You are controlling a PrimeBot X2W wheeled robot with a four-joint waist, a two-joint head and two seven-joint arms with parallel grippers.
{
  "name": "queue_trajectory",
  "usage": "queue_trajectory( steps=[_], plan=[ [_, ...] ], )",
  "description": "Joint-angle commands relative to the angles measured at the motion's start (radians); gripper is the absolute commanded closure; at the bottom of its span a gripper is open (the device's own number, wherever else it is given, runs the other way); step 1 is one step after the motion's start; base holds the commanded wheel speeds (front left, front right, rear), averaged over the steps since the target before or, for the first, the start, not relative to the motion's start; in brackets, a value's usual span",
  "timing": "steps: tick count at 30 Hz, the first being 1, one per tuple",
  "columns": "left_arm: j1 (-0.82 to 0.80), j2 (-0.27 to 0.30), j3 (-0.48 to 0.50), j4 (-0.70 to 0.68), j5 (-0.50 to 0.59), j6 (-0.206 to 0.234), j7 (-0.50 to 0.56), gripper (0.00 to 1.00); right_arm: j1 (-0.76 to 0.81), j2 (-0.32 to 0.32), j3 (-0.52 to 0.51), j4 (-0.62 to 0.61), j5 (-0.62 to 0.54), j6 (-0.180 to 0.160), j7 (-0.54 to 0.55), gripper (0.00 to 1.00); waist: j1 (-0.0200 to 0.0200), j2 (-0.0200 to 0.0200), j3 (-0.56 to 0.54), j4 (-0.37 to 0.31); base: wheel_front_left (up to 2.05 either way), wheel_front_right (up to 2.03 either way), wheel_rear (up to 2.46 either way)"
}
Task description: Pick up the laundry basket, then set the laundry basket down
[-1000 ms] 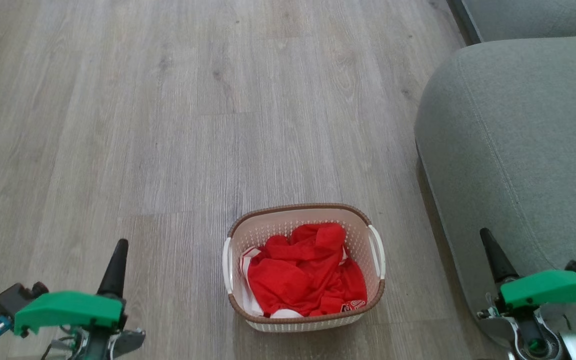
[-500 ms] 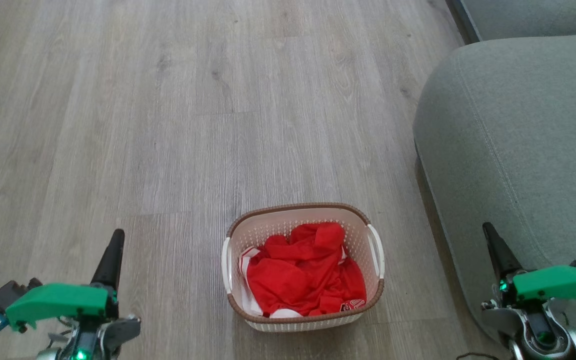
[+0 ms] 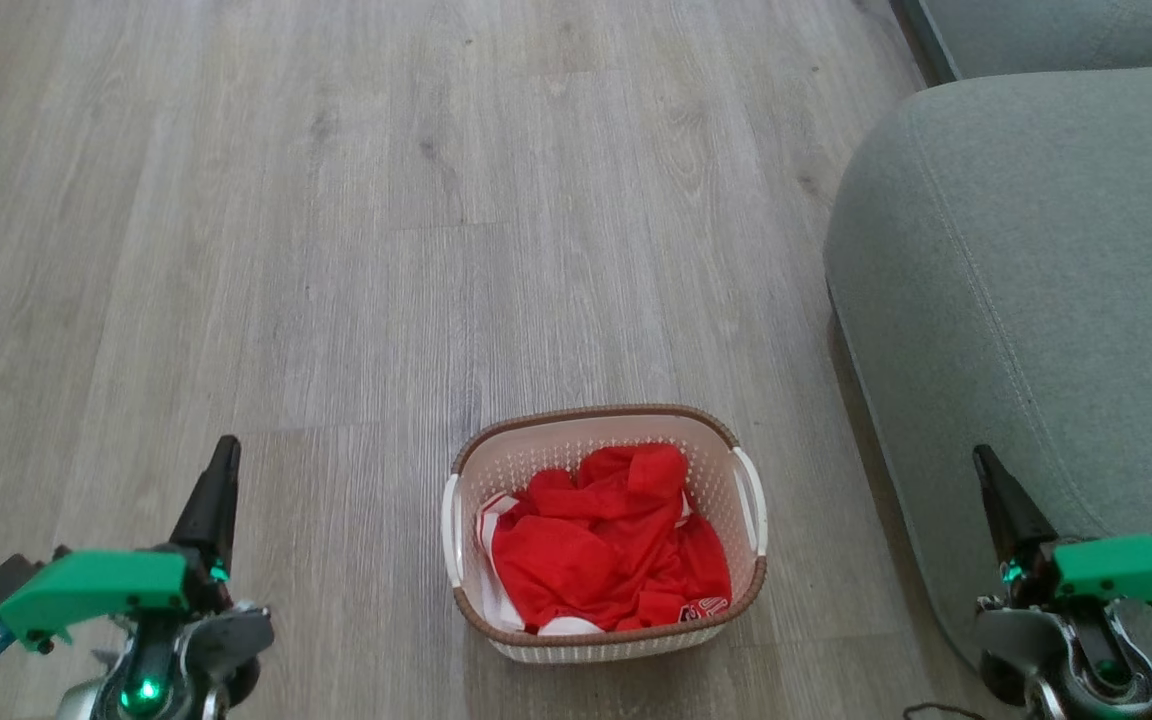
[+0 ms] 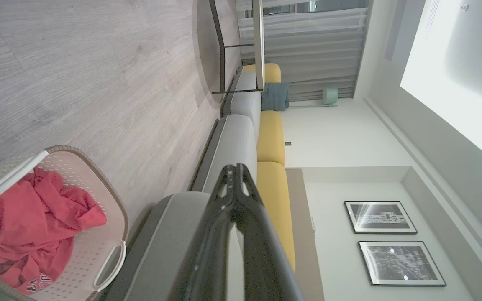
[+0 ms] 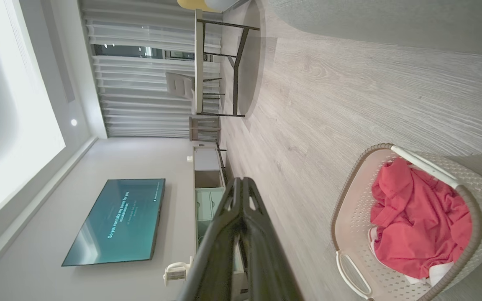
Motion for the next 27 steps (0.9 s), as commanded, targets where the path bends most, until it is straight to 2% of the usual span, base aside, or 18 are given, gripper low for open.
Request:
queue_trajectory(
  steps=[1, 4, 27],
  plan=[
    [-0.065, 0.008, 0.042, -0.023, -0.037, -0.007, 0.006, 1.00, -0.062, -0.031, 0.025, -0.029, 0.046, -0.002, -0.007, 1.00, 0.0000, -0.0001, 0.000, -0.001, 0.00, 0.00, 0.00],
    [-0.072, 0.008, 0.046, -0.018, -0.070, -0.008, 0.009, 1.00, -0.065, -0.039, 0.032, -0.028, 0.089, -0.002, -0.011, 1.00, 0.0000, -0.0001, 0.000, -0.001, 0.00, 0.00, 0.00],
    [-0.072, 0.005, 0.050, -0.019, -0.066, -0.007, 0.012, 1.00, -0.064, -0.079, 0.084, -0.039, 0.135, -0.002, -0.053, 1.00, 0.0000, -0.0001, 0.001, -0.001, 0.00, 0.00, 0.00]
  ],
)
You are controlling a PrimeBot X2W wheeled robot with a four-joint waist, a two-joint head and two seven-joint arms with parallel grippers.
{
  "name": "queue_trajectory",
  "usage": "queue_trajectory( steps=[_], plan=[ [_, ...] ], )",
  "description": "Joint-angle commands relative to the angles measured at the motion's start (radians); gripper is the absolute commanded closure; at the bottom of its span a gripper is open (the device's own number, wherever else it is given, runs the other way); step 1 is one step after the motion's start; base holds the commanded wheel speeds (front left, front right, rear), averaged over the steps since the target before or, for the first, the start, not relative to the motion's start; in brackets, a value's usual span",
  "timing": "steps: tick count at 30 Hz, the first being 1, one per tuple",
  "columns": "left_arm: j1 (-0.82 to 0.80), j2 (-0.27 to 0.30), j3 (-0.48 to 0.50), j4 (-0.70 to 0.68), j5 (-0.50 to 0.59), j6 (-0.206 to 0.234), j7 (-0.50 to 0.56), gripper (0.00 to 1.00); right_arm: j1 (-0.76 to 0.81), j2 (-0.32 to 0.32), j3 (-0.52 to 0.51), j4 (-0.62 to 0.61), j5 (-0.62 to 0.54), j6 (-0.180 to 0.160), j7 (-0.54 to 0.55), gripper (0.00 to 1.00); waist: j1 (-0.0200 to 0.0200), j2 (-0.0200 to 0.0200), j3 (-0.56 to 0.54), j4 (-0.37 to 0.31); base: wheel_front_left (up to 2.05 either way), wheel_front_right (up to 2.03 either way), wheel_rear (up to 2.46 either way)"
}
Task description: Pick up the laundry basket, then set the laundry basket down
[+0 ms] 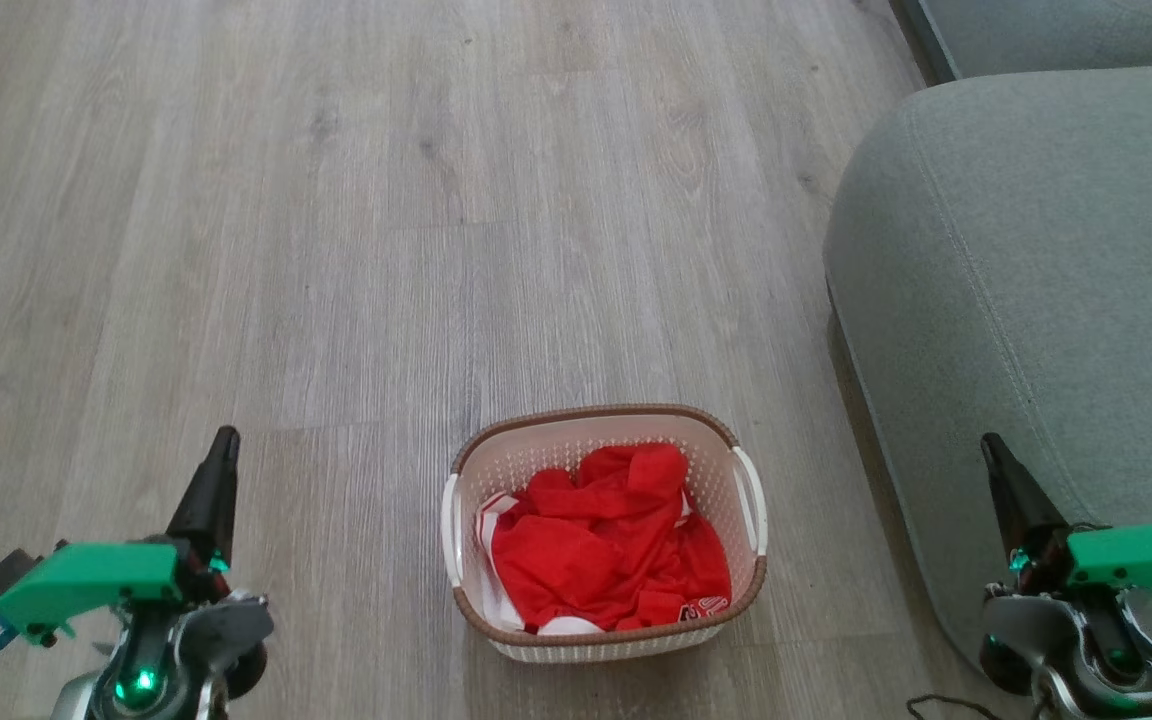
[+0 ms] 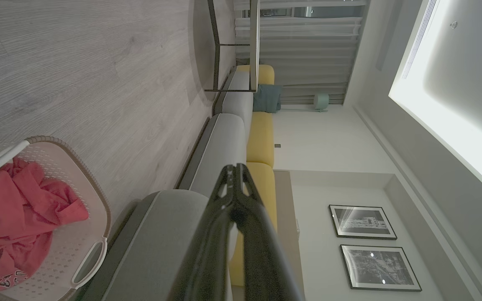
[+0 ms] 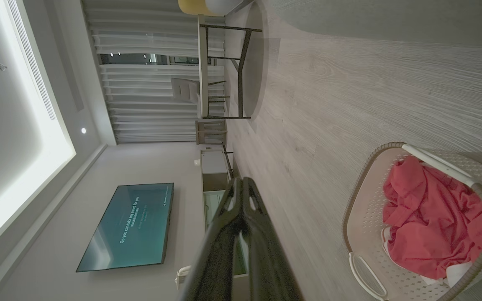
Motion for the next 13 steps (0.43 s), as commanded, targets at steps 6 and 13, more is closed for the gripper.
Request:
queue_trajectory(
  steps=[6, 13],
  plan=[
    [-0.054, 0.007, 0.044, -0.030, -0.001, -0.007, 0.005, 1.00, -0.045, -0.033, 0.036, -0.041, 0.022, -0.001, -0.019, 1.00, 0.0000, 0.0000, 0.000, 0.000, 0.00, 0.00, 0.00],
    [-0.054, 0.006, 0.045, -0.031, 0.000, -0.007, 0.006, 1.00, -0.045, -0.047, 0.054, -0.046, 0.038, -0.001, -0.034, 1.00, 0.0000, 0.0000, 0.000, 0.000, 0.00, 0.00, 0.00]
  ],
)
